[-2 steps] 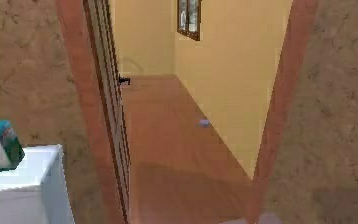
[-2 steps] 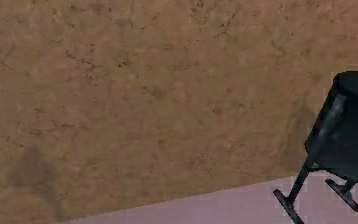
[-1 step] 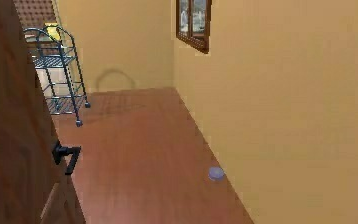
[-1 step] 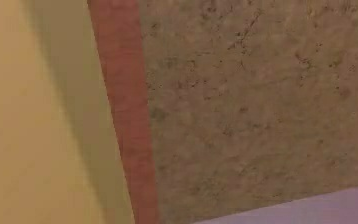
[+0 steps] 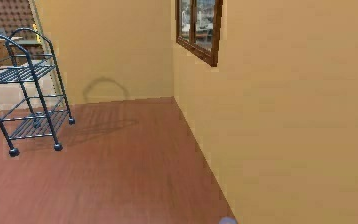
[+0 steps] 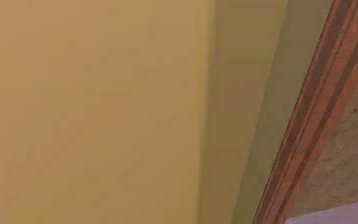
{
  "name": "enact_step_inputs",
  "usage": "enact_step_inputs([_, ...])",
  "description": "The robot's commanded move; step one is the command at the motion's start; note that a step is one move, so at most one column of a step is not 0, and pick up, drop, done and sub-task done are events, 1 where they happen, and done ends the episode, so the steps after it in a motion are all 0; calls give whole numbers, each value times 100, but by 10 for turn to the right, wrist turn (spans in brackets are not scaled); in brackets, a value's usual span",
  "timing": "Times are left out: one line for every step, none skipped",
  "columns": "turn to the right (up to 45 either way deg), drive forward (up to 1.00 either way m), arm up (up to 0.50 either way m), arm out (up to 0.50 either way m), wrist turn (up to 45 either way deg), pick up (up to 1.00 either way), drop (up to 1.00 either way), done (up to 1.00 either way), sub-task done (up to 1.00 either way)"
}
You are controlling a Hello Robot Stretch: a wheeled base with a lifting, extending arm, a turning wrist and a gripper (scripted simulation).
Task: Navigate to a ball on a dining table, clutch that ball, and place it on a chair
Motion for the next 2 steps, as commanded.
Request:
enact_step_inputs([-60, 0, 0, 0, 0, 0, 0, 0, 0])
enact_step_inputs([-30, 0, 0, 0, 0, 0, 0, 0, 0])
